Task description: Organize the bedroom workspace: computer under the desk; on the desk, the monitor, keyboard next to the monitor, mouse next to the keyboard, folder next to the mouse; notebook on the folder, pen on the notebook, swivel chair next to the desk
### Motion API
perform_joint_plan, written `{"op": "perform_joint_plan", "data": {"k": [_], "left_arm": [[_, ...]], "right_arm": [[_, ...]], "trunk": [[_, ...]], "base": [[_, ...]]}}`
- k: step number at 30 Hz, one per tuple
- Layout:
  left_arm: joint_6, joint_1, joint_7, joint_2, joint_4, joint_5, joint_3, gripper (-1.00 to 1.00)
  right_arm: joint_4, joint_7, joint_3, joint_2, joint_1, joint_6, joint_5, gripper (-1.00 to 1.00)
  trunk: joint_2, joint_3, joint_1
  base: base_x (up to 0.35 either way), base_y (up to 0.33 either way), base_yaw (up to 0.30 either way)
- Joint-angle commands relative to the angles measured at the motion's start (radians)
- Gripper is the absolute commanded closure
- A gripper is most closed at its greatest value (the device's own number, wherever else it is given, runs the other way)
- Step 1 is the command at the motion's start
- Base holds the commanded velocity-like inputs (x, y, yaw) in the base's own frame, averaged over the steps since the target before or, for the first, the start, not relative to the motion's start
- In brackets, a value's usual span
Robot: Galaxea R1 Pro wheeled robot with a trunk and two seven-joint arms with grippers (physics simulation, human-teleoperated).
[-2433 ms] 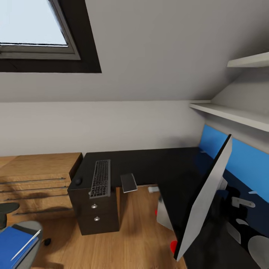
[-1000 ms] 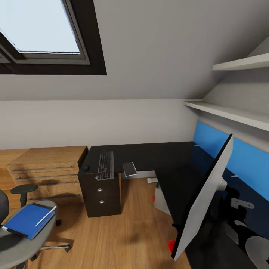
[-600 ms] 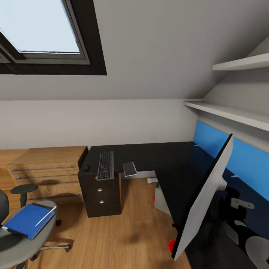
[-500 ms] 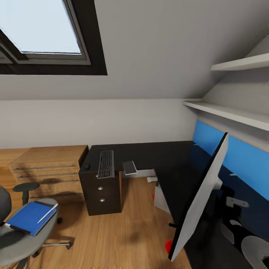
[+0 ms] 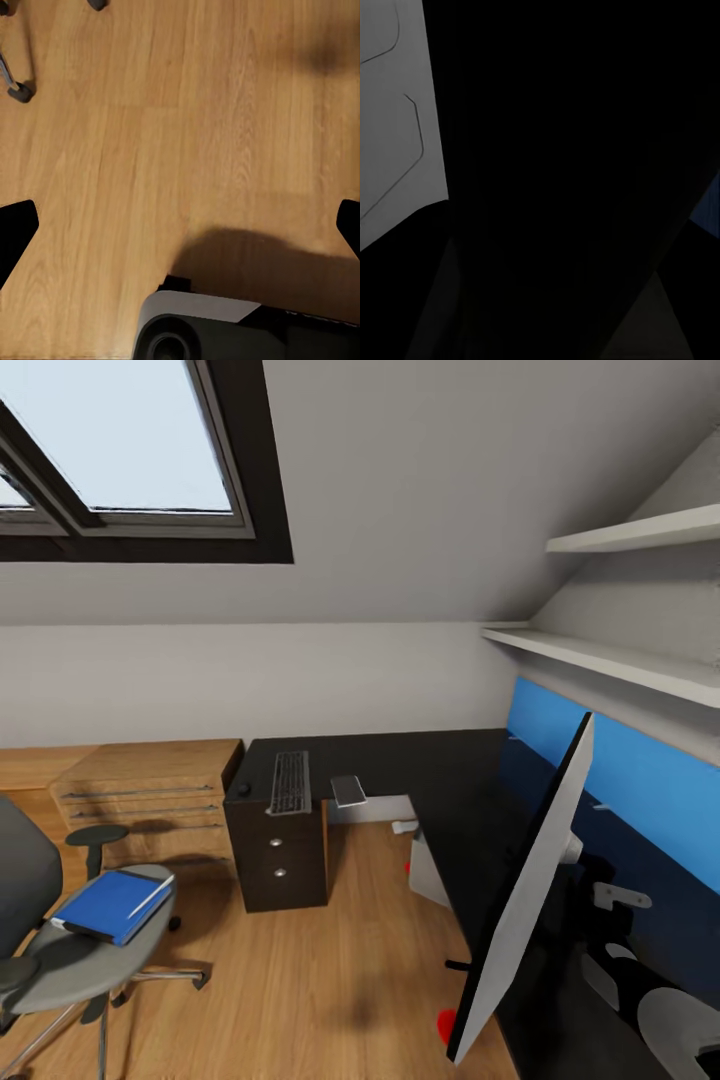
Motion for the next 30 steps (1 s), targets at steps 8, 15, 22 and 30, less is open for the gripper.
{"op": "perform_joint_plan", "data": {"k": [8,15,22,30], "left_arm": [[-0.002,0.000,0.004,0.000,-0.001,0.006,-0.003,-1.00],[-0.002,0.000,0.004,0.000,-0.001,0.006,-0.003,-1.00],[-0.003,0.000,0.004,0.000,-0.001,0.006,-0.003,-1.00],[-0.002,0.000,0.004,0.000,-0.001,0.006,-0.004,-1.00]], "right_arm": [[0.033,-0.006,0.027,-0.001,0.000,-0.003,-0.012,1.00],[0.033,-0.008,0.027,-0.001,0.000,-0.003,-0.012,1.00],[0.033,-0.008,0.027,-0.001,0.000,-0.003,-0.012,1.00],[0.034,-0.008,0.028,-0.001,0.000,-0.003,-0.012,1.00]], "trunk": [[-0.001,-0.002,0.000],[-0.001,-0.002,0.000],[-0.001,-0.002,0.000],[0.048,0.020,-0.027]], "base": [[-0.333,0.000,0.000],[-0.318,-0.033,0.000],[-0.131,-0.067,0.000],[-0.005,-0.003,0.000]]}}
